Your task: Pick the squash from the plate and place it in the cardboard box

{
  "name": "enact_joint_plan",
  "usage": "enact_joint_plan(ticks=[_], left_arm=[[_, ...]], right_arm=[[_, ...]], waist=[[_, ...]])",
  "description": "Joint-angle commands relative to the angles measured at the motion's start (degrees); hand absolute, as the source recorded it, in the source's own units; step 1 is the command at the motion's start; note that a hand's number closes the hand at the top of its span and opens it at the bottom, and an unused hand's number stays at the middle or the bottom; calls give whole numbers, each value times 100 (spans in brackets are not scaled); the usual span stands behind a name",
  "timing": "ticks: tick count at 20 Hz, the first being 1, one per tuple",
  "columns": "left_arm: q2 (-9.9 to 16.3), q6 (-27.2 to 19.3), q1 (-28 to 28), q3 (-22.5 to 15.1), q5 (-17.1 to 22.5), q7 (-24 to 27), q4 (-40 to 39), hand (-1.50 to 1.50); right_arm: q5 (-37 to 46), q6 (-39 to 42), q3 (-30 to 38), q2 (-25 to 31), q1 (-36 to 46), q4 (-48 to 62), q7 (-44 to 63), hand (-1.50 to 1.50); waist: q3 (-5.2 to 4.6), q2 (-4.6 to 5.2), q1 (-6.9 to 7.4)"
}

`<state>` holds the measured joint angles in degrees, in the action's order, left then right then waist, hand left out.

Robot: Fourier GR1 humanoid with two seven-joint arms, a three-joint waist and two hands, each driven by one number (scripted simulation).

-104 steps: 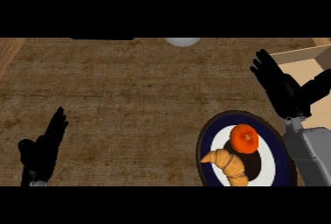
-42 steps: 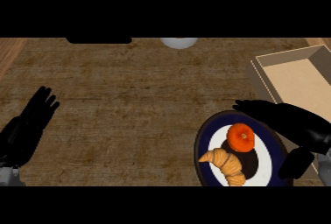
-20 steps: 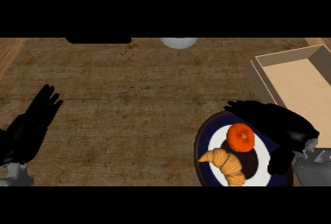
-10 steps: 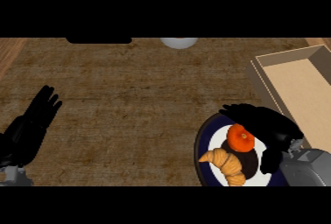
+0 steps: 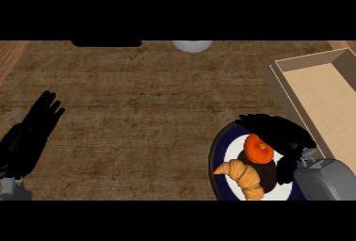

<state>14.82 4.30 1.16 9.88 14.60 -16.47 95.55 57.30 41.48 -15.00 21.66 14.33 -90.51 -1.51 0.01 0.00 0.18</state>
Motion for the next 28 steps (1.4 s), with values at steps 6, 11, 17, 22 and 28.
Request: enact_joint_plan(ticks=[6,11,17,22,28], left_arm=[[-452,-223,105,-187,-446,235,-189,0],[-272,-9,107,60,-248,24,-70,0],[-160,240,56,267,-125,-20,-67,0],[-224,156,-7,208,-136,-214,232,0],[-232,189,134,166,-181,-62,19,0]], right_arm=[[427,-226,21,-226,350,642,-349,-150],[487,-467,-66,-326,-198,-125,-525,150],[718,-966,118,-433,166,737,-1041,150],[650,-691,582,-666,318,701,-430,150],[1057,-1325,1931,-1969,886,1470,2648,150]], waist=[[-1,4,8],[-1,-3,-15],[-1,-1,1],[-1,-3,20],[-7,51,87]])
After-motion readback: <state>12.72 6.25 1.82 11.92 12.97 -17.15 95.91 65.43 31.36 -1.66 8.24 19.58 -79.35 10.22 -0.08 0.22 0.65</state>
